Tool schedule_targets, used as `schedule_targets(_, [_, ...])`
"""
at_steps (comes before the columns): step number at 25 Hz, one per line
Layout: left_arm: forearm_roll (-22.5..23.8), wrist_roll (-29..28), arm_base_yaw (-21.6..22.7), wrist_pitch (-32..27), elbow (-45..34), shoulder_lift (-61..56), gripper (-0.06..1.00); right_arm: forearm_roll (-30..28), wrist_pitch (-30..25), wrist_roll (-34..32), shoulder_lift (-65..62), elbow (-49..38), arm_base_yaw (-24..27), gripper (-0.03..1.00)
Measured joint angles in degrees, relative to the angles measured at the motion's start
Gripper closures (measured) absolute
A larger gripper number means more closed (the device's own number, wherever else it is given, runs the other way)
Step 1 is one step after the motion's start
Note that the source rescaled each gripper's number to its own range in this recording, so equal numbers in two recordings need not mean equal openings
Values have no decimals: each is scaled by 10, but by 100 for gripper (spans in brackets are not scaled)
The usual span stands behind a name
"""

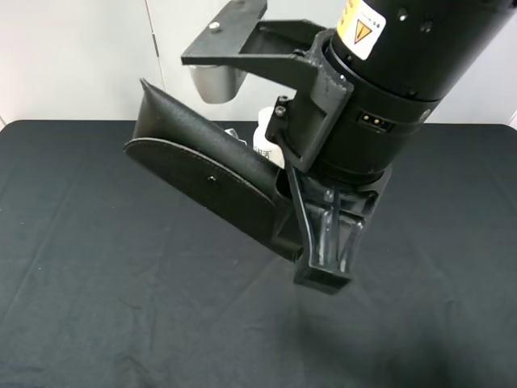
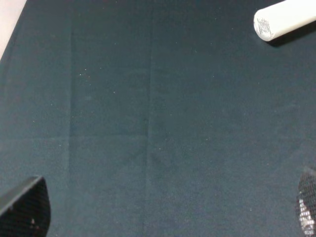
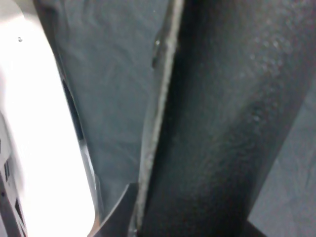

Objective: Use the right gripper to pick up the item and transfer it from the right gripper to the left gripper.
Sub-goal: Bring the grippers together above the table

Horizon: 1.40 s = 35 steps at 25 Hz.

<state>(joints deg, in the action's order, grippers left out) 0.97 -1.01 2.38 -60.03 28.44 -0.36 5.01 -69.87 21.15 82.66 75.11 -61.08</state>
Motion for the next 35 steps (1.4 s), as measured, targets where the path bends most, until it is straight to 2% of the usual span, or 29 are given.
schedule_targets(10, [0,0,0,0,0,0,-6,-2,0,120,0,0,0,95])
schedule_targets(15, [-10,0,0,0,0,0,-6,-17,0,139,0,0,0,95])
schedule_targets(22, [-15,10,0,0,1,0,-6,-83,0,140,31,0,0,95])
schedule_targets(27, [-67,99,0,-2,51,62,-6,-87,0,169,53,0,0,95])
schedule_targets(30, [-104,149,-4,-10,91,132,-6,-68,0,185,54,0,14,95])
schedule_targets(33, [-153,177,-42,-4,122,196,-6,-35,0,212,54,0,43,95])
schedule_targets(35, [-160,195,-86,5,136,226,-6,-9,0,237,54,0,64,95])
